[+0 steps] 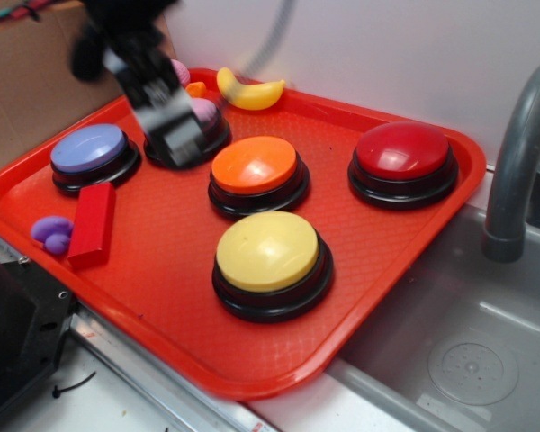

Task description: Push the yellow button.

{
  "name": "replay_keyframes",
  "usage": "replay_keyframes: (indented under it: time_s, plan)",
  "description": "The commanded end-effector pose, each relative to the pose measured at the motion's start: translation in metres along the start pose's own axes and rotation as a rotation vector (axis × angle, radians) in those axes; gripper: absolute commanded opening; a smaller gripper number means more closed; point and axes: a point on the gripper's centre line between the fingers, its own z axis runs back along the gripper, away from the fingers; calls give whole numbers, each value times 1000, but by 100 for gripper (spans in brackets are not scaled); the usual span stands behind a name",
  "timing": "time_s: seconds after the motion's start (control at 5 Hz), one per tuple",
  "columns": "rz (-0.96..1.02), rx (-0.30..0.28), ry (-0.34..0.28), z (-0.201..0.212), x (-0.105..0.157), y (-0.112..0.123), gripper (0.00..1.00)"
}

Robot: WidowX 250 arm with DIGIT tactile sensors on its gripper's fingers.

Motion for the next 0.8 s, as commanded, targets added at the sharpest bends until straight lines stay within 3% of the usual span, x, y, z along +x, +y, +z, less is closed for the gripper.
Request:
replay_keyframes:
  time_s: [0.0, 0.2, 0.6]
  plan:
    - [-2, -4, -45, 7, 3, -7, 100]
    - [-2, -4, -45, 7, 3, -7, 100]
    - [-131, -6, -62, -50, 24, -20, 100]
